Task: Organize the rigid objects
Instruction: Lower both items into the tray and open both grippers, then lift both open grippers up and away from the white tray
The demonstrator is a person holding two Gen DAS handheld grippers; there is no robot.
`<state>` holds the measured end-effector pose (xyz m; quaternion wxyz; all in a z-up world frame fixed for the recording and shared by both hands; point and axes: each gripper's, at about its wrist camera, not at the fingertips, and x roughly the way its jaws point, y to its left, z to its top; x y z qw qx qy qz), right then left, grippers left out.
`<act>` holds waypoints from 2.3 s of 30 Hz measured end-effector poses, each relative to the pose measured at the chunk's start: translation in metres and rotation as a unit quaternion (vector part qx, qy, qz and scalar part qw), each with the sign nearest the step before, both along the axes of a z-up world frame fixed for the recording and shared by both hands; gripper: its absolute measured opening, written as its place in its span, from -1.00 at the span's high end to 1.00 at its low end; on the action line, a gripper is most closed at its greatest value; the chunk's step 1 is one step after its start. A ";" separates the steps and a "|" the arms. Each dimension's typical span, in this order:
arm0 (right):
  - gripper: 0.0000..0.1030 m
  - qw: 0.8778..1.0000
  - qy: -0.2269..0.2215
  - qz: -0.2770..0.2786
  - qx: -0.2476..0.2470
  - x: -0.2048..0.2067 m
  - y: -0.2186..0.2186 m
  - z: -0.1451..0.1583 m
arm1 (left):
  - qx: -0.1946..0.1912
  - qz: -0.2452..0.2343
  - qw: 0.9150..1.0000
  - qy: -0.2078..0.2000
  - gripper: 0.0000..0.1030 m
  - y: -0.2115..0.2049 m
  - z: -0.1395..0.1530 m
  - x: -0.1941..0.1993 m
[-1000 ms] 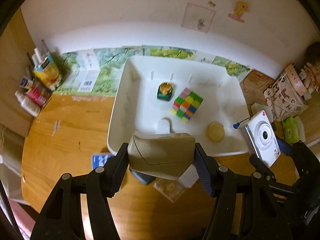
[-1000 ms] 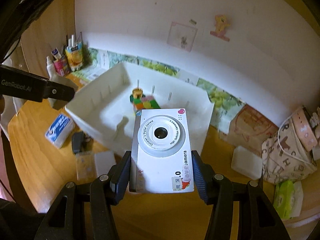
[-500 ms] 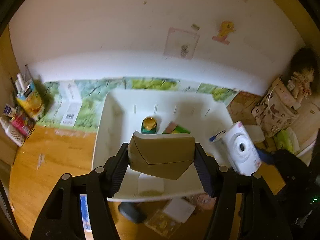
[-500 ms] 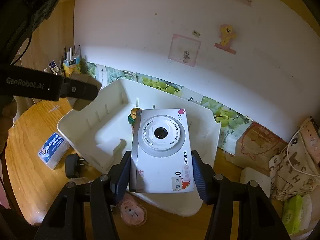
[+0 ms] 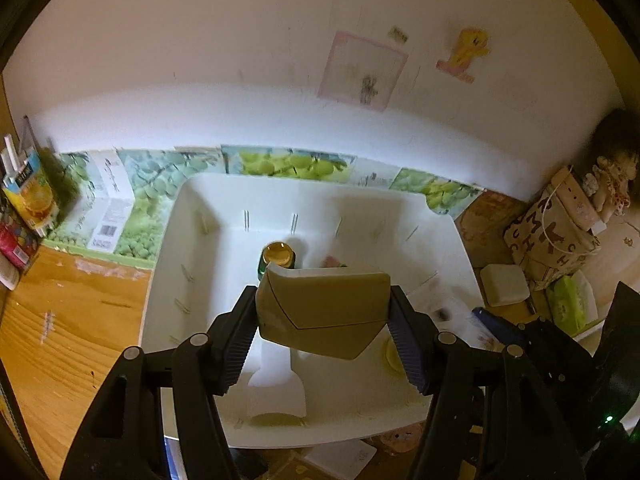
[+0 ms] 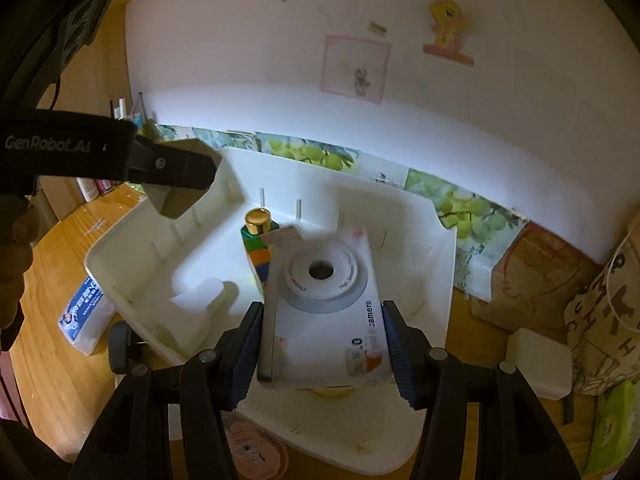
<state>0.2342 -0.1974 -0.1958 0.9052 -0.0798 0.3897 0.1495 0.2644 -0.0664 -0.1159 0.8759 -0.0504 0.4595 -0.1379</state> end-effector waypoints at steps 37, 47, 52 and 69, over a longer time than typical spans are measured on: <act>-0.57 0.993 -0.096 -0.038 0.048 -0.056 -0.015 0.063 | 0.022 0.061 0.993 -0.102 -0.57 0.029 0.073 -0.070; -0.58 0.988 -0.135 -0.046 0.060 -0.089 -0.017 0.090 | 0.019 0.105 0.984 -0.144 -0.57 0.057 0.096 -0.120; -0.58 0.986 -0.139 -0.046 0.074 -0.104 -0.018 0.096 | 0.015 0.132 0.980 -0.151 -0.57 0.074 0.099 -0.147; -0.58 0.989 -0.101 -0.042 0.100 -0.167 -0.019 0.080 | 0.046 0.194 0.971 -0.128 -0.57 0.101 0.074 -0.225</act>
